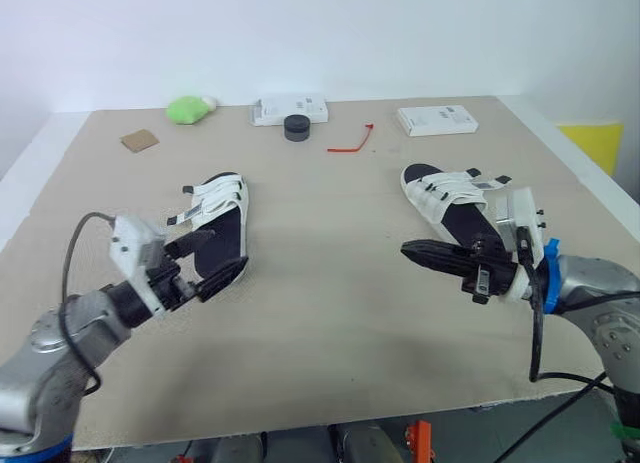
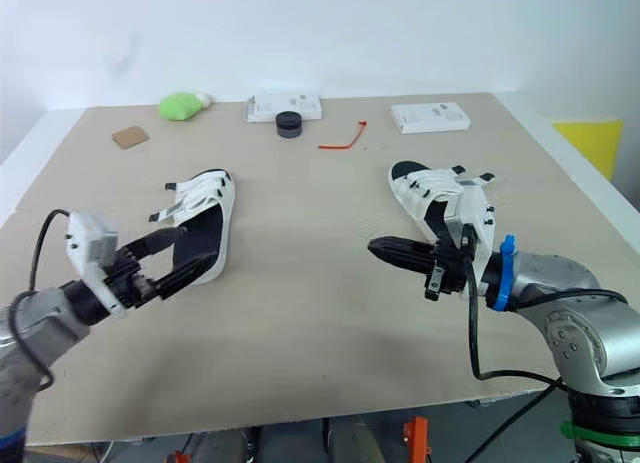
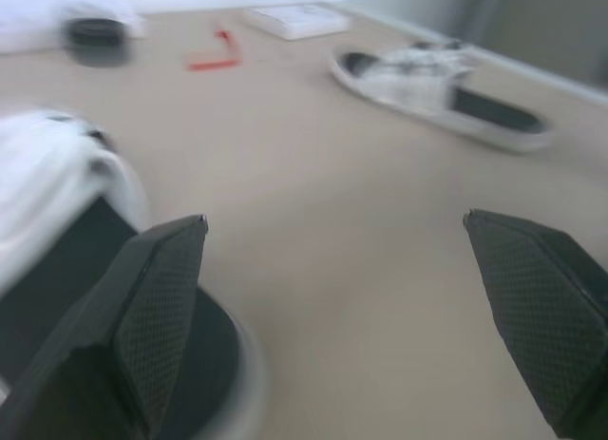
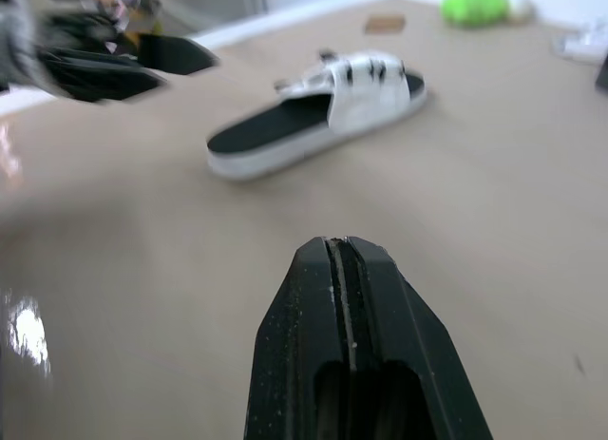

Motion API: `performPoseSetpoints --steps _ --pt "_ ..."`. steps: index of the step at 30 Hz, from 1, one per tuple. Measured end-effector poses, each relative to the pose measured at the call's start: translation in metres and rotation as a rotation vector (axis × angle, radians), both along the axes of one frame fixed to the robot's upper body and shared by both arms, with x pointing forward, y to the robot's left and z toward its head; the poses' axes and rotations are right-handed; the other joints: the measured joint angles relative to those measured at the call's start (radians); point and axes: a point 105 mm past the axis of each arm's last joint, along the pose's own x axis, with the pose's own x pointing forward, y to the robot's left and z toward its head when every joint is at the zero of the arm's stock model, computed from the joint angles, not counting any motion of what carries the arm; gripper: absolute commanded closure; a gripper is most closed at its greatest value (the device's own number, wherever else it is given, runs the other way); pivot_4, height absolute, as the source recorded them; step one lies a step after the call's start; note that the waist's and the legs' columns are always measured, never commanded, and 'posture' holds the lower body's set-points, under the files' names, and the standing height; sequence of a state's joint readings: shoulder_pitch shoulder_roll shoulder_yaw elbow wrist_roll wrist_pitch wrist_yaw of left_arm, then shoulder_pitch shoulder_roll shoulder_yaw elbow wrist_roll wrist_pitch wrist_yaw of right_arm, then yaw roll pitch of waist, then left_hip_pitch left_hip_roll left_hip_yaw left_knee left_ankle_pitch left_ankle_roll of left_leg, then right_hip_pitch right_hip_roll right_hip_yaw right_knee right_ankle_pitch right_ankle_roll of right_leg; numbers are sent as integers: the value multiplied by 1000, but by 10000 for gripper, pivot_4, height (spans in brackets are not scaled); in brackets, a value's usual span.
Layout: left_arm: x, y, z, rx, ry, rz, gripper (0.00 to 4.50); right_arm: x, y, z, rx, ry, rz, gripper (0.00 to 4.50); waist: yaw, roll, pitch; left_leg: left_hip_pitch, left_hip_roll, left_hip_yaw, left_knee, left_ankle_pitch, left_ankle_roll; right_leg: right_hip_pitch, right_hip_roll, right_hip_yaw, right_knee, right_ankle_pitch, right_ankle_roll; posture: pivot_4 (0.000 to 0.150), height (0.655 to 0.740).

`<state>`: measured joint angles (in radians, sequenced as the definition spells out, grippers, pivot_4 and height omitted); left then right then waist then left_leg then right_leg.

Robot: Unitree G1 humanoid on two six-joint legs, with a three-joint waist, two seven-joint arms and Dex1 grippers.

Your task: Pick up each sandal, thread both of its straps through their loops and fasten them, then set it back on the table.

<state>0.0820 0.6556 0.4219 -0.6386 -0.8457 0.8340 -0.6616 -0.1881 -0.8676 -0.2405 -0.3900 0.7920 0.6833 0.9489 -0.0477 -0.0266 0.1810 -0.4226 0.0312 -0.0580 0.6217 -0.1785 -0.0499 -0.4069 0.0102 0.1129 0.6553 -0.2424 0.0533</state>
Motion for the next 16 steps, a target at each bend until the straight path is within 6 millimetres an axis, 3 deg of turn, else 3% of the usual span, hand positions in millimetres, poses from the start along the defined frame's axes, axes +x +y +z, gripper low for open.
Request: performPoseSetpoints --steps 2,7,11,16 --pt "-9 14 -16 45 105 40 355 0 -10 -13 -9 52 -39 45000 0 0 0 0 0 0 -1 0 0 -1 0 0 0 -2 -3 1500 7400" --pt "-15 31 -27 61 136 113 355 -5 -22 -29 -21 102 -89 45000 2 0 0 0 -1 0 1 0 0 0 -1 0 1 -2 -4 1500 7400" --pt "-39 70 -67 81 269 240 355 -17 -58 -52 -43 183 -252 45000 1 -1 -1 0 0 3 1 -2 -2 -1 -2 1 1 -4 -5 1500 7400" --pt "-39 80 -63 51 238 244 355 -26 -75 -47 -50 174 -328 45000 1 -1 -1 1 1 3 2 -1 -2 -1 -2 0 1 -3 -4 1500 7400"
